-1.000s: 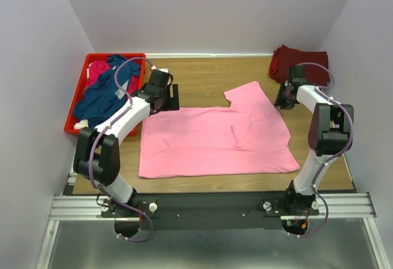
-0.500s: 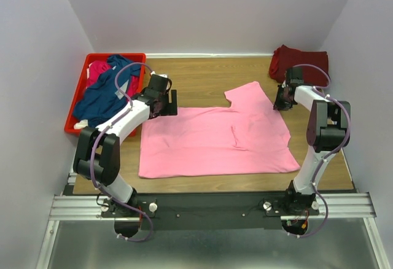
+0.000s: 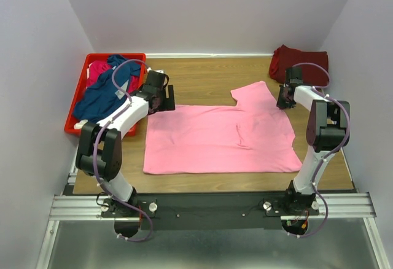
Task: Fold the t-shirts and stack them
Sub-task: Fold the tshirt
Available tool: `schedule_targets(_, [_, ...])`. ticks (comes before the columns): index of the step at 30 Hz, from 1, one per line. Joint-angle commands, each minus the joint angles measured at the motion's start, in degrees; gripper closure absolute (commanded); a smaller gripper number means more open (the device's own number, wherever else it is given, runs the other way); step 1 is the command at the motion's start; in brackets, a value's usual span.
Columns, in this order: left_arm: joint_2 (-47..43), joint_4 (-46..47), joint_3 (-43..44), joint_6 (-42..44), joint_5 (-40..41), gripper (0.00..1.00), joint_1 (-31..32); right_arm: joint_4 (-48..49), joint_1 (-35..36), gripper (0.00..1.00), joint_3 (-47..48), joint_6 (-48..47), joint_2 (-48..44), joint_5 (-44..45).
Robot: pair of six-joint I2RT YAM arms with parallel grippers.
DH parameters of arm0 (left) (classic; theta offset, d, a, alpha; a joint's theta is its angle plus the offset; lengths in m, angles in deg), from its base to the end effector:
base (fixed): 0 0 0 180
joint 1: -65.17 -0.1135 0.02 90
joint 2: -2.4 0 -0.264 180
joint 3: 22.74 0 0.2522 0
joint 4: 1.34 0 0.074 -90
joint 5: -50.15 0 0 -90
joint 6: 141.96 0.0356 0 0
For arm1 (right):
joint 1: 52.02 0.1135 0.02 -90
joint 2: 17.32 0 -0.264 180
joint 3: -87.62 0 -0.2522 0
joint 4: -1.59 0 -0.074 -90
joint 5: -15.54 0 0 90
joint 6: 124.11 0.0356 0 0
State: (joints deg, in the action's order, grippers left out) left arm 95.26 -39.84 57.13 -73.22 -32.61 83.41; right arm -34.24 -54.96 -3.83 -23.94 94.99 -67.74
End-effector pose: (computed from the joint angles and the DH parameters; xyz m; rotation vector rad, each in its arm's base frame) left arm 0.3310 -0.1043 0.2349 -0.1194 2.4621 -0.1442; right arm 0.4056 -0.0250 0.1618 0.3384 2.5811 -0.1079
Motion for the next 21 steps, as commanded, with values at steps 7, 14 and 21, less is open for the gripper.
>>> schedule_targets(7, [11.4,0.7,9.9,-1.9,5.9,0.14,-2.6,-0.5,-0.2,0.99,0.9,-3.7,4.3,13.6])
schedule_targets(14, [20.8,-1.5,19.0,-1.2,8.6,0.35,-2.9,0.5,-0.2,0.99,1.0,-4.7,4.8,12.7])
schedule_targets(21, [24.0,-1.9,19.9,-1.0,6.8,0.39,-4.3,1.1,-0.2,0.99,0.0,-4.1,4.8,12.3])
